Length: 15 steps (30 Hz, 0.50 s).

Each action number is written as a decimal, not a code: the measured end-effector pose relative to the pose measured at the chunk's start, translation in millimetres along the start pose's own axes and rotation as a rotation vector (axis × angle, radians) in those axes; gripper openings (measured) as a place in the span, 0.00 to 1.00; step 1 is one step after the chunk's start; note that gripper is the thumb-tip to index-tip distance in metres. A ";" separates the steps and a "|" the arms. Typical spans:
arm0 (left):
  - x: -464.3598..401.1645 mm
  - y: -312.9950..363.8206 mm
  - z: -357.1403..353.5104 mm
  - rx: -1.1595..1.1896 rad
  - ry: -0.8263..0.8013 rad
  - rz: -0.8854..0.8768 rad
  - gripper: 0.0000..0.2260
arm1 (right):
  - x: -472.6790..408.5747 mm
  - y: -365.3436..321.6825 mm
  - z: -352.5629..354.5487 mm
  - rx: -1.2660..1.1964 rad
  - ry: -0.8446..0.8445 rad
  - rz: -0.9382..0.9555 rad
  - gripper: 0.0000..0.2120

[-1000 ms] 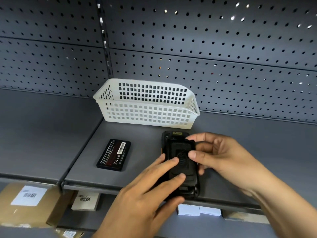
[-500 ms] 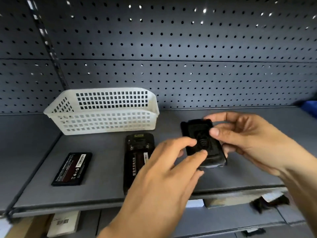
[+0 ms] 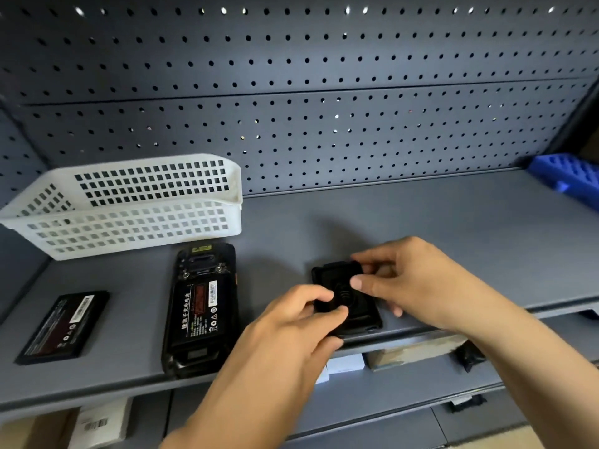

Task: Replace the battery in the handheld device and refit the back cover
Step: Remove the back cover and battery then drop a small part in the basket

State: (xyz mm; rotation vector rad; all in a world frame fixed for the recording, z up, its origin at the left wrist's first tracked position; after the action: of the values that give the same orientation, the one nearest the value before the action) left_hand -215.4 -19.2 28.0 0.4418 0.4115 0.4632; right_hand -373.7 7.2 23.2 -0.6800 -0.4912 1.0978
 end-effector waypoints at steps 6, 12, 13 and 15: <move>1.1 2.1 -4.6 -0.049 -0.043 -0.006 0.14 | 1.1 -5.1 -1.1 0.170 0.000 -0.025 0.18; 3.1 8.9 0.9 -0.038 -0.045 -0.016 0.15 | 3.4 -4.8 2.6 0.191 -0.082 -0.032 0.14; 3.5 11.4 5.1 -0.025 -0.046 -0.013 0.17 | 3.5 -6.9 6.3 0.231 -0.083 -0.023 0.13; 4.8 19.1 18.7 -0.029 -0.027 -0.029 0.19 | 1.4 -19.4 18.1 0.297 -0.026 0.009 0.17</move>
State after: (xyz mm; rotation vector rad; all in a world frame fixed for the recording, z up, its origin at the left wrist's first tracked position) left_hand -209.2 -7.2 51.5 0.4134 0.3840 0.4340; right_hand -372.7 7.4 49.7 -0.4085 -0.3379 1.1607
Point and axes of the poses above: each hand's wrist, its own x-axis away from the middle knuckle, its own z-axis out of the back of the hand, y = z × x, the point moved 10 cm from there along -x, towards the middle knuckle, and after that the axes turned 5 degrees about z, right-handed, at the moved point
